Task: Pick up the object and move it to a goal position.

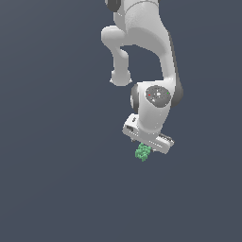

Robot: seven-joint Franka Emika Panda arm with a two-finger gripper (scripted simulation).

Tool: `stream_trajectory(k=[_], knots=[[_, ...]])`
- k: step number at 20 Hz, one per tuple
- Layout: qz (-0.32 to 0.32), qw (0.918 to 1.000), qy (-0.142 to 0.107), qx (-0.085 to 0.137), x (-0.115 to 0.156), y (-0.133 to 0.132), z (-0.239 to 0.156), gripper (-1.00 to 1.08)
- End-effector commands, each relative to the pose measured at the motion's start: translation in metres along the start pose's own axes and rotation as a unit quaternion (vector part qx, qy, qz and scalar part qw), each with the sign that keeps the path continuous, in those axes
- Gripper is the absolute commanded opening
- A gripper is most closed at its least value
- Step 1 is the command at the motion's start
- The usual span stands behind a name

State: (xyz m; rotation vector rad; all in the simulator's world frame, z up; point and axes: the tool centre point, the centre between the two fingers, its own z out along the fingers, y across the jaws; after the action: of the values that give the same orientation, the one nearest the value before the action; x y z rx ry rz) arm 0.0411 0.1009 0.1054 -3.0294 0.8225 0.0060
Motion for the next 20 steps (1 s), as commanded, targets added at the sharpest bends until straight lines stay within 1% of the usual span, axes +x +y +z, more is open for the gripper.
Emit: stream_trajectory(k=[1,7,13,20], knots=[[0.015,0.9999,0.001,0.000,0.000,-0.003,0.003,1.00],[0.033,0.9995,0.002,-0.001,0.000,-0.008,0.007,1.00],[0.032,0.9995,0.002,-0.001,0.000,-0.008,0.011,1.00],[0.033,0.9994,0.002,-0.001,-0.001,-0.007,0.043,1.00]])
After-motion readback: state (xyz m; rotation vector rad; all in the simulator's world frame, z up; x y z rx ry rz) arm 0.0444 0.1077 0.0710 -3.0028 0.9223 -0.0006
